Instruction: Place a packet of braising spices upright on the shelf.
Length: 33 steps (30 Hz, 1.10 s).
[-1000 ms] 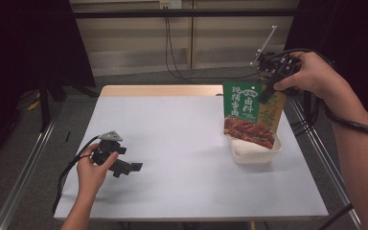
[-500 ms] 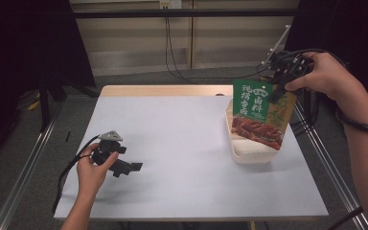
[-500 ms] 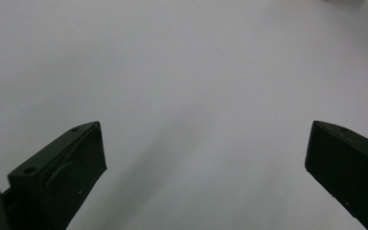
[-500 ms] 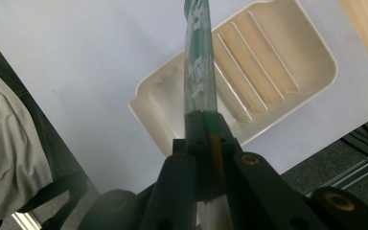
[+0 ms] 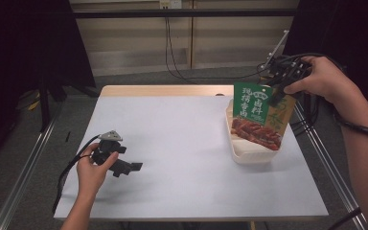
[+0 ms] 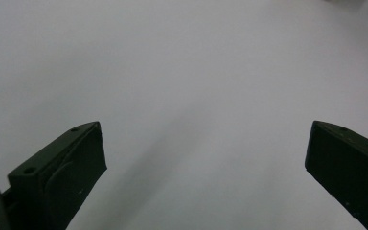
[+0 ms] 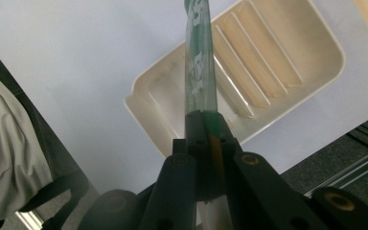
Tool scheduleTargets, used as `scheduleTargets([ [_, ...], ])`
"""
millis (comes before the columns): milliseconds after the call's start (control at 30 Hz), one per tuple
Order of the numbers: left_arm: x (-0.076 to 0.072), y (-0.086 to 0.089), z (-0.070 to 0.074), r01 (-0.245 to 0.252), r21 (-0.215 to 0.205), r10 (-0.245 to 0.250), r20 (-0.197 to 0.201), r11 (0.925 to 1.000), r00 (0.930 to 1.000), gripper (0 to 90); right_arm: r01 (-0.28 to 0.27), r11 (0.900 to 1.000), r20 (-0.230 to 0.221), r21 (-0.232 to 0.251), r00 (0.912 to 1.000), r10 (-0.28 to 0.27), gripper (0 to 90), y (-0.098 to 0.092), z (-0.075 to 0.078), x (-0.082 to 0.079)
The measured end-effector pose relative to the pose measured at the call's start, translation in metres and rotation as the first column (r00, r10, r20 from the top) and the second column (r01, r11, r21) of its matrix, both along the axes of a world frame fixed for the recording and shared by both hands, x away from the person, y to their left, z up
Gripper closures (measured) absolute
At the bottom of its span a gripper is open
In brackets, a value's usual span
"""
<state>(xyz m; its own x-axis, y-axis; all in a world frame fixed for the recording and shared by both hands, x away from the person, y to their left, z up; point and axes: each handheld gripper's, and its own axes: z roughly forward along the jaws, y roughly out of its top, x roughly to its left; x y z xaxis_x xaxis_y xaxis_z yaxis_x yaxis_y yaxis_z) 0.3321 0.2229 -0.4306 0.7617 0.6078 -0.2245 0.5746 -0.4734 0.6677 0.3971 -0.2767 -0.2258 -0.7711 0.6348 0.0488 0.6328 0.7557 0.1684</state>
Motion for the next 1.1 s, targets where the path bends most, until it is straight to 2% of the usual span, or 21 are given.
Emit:
scheduleTargets([
  [233,0.0,0.0,0.0,0.002,-0.002,-0.002,-0.002,1.0,1.0,0.0,0.009,1.0,0.001,-0.026,1.0,-0.009,90.0,0.003,-0.004,0.001],
  [367,0.0,0.0,0.0,0.002,0.007,-0.002,0.001,1.0,1.0,0.0,0.011,0.999,-0.005,-0.03,0.9999,-0.011,90.0,0.003,-0.006,0.002],
  [667,0.001,0.0,-0.001,0.0,-0.004,0.0,-0.001,1.0,1.0,0.0,0.008,0.999,-0.02,-0.032,0.9998,-0.008,90.0,0.0,-0.012,0.002],
  [1067,0.002,-0.003,-0.003,0.008,0.005,-0.008,-0.003,1.0,1.0,0.1,0.017,0.999,-0.047,-0.038,0.9987,-0.019,90.0,0.0,-0.028,0.006],
  [1100,0.002,-0.003,-0.003,0.008,0.005,-0.008,-0.003,1.0,1.0,0.0,0.005,0.999,-0.042,-0.041,0.9991,-0.006,90.0,0.0,-0.029,0.007],
])
